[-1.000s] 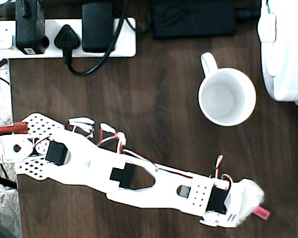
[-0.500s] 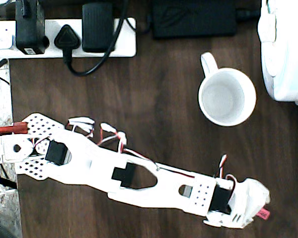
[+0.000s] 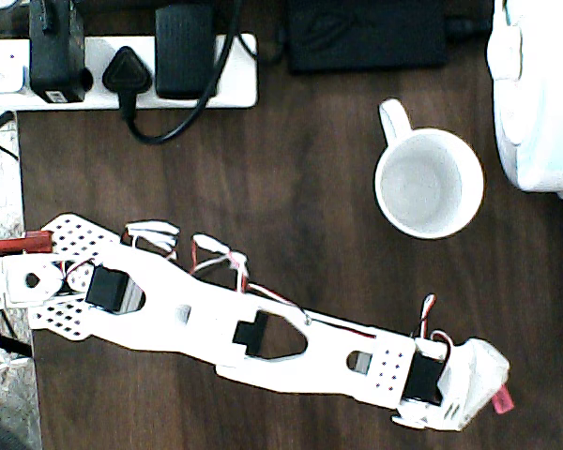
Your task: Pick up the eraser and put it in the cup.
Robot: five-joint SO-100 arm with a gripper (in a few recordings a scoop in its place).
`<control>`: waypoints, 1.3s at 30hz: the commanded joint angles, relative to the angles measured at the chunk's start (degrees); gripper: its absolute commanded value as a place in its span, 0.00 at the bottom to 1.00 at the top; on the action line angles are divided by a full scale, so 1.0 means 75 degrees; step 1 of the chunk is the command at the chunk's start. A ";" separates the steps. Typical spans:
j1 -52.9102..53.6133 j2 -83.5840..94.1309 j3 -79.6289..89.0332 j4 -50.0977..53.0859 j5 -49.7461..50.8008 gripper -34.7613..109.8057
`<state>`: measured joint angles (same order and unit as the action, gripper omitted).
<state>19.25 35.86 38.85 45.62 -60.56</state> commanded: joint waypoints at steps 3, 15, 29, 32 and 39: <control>0.0023 0.0047 -0.0527 0.0527 -0.0117 0.24; -0.0023 0.0105 -0.0656 0.1031 -0.0293 0.24; -0.0691 0.3937 0.1125 0.1395 -0.0410 0.24; -0.0902 0.4992 0.2086 0.1406 -0.0527 0.24; -0.1699 0.7230 0.4020 0.1383 -0.0891 0.24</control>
<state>7.56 82.88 67.06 54.05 -66.27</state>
